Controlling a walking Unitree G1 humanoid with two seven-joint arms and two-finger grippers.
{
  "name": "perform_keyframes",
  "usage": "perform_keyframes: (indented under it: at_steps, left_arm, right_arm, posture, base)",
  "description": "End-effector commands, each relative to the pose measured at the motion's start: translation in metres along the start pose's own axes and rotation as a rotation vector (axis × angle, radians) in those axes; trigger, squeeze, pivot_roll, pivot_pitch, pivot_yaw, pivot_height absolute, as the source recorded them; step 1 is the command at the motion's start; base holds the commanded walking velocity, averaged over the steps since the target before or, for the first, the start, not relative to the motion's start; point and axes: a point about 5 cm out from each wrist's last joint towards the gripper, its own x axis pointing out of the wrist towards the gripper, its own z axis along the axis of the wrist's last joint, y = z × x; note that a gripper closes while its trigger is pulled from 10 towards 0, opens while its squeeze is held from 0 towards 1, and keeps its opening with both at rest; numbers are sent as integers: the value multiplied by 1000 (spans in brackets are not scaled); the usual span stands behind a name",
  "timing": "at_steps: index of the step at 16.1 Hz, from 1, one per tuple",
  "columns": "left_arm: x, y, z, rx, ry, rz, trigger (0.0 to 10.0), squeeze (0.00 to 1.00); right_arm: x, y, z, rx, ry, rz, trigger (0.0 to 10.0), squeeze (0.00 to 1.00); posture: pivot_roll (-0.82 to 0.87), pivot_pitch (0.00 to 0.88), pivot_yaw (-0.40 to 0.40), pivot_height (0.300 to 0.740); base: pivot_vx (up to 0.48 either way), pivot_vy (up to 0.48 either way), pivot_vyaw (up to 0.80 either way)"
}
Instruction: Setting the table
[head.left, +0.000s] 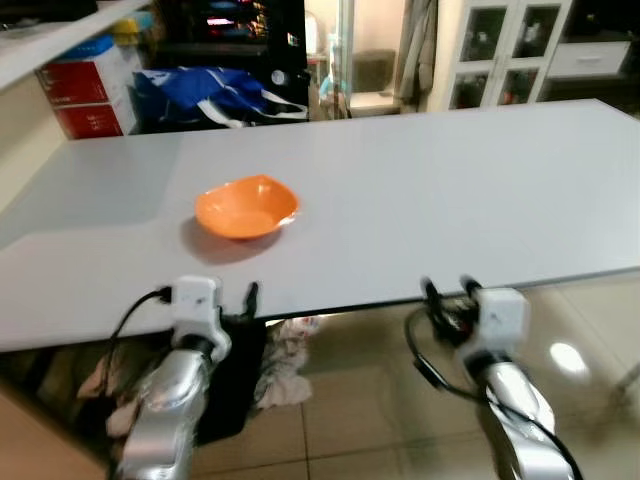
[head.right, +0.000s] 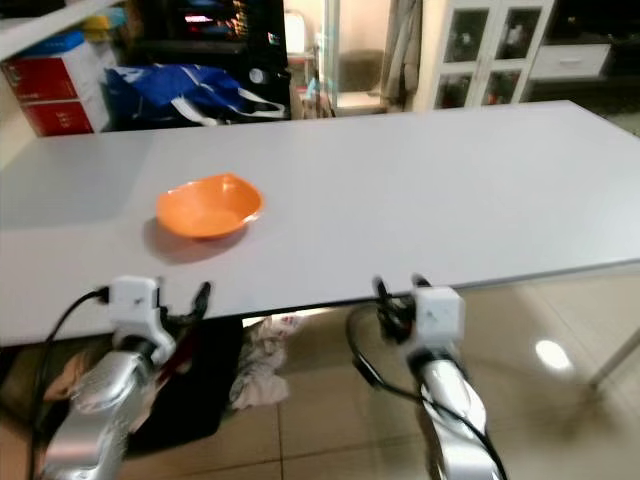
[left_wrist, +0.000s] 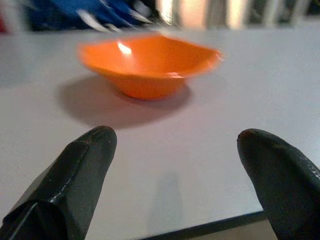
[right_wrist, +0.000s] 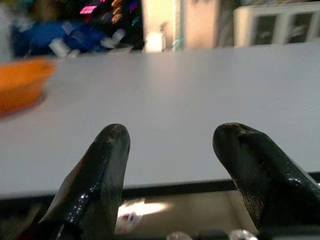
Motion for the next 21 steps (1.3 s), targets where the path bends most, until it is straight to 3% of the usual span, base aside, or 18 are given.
perform_keyframes:
  at_steps: [1,8,16,21]
  left_arm:
    - [-6,7,-10,4,33,34,10000,0]
    - [-16,10,-12,51,24,65,10000,0]
    - [-2,0,-5,55,-8,20,10000,0]
    - [-5,-1,-5,52,-6,35,10000,0]
  right_arm:
    - [8,7,11,-13,-29,36,10000,0]
    - [16,11,12,-13,-5,77,10000,0]
    - [18,9,6,-2,10,54,10000,0]
    - [23,9,2,5,19,65,10000,0]
  posture:
    - [-132,0,53,740]
    - [-79,0,6,740]
    - [-102,0,32,740]
    - [-78,0,15,740]
  base:
    - [0,0,0]
    - [0,0,0]
    - [0,0,0]
    - [0,255,0]
